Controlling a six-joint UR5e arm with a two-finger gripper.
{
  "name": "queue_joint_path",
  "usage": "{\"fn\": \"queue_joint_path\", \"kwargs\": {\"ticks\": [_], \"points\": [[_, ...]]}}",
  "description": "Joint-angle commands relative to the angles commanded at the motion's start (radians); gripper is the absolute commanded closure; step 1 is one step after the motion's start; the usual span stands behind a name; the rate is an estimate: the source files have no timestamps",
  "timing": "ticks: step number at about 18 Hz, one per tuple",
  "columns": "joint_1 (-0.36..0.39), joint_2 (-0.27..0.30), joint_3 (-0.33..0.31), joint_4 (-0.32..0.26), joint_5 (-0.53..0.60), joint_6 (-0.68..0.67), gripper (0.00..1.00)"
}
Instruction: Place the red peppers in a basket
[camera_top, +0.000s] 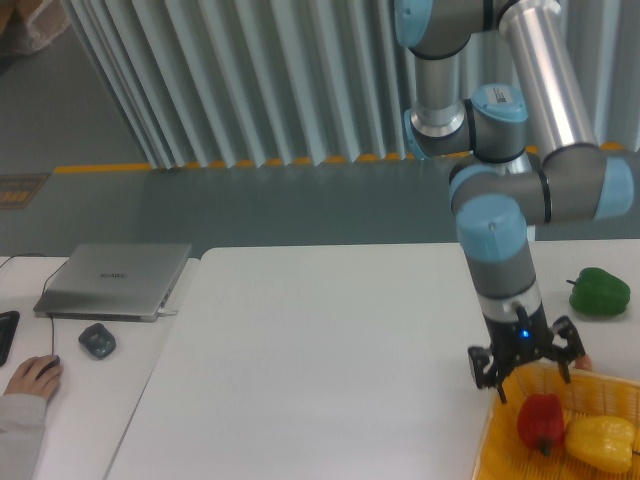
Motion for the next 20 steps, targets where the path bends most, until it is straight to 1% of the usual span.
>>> {"fn": "queue_joint_path", "kwargs": {"ticks": [2, 3, 5, 7, 8, 9, 10, 11, 13, 15, 18, 20], "points": [[0.028, 0.042, 0.001, -0.046, -0.005, 0.126, 0.00], [0.040, 0.051, 0.003, -0.072, -0.006, 0.214, 0.00], [0.078, 0.066, 0.014, -0.162, -0.006, 0.588, 0.00], [0.107, 0.071, 0.014, -0.205, -0.018, 0.783, 0.00], [0.142, 0.071, 0.017, -0.212, -0.078, 0.923, 0.00], [0.190, 0.078, 0.021, -0.242, -0.150, 1.071, 0.00], [0.236, 0.082, 0.046, -0.318, -0.179, 1.235, 0.00], [0.245, 0.089, 0.054, -0.356, -0.182, 1.323, 0.00], [0.256, 0.085, 0.055, -0.370, -0.183, 1.428, 0.00], [0.261, 0.082, 0.054, -0.374, -0.187, 1.456, 0.00], [0.259, 0.079, 0.054, -0.367, -0.186, 1.520, 0.00], [0.259, 0.077, 0.051, -0.350, -0.169, 1.620, 0.00]]}}
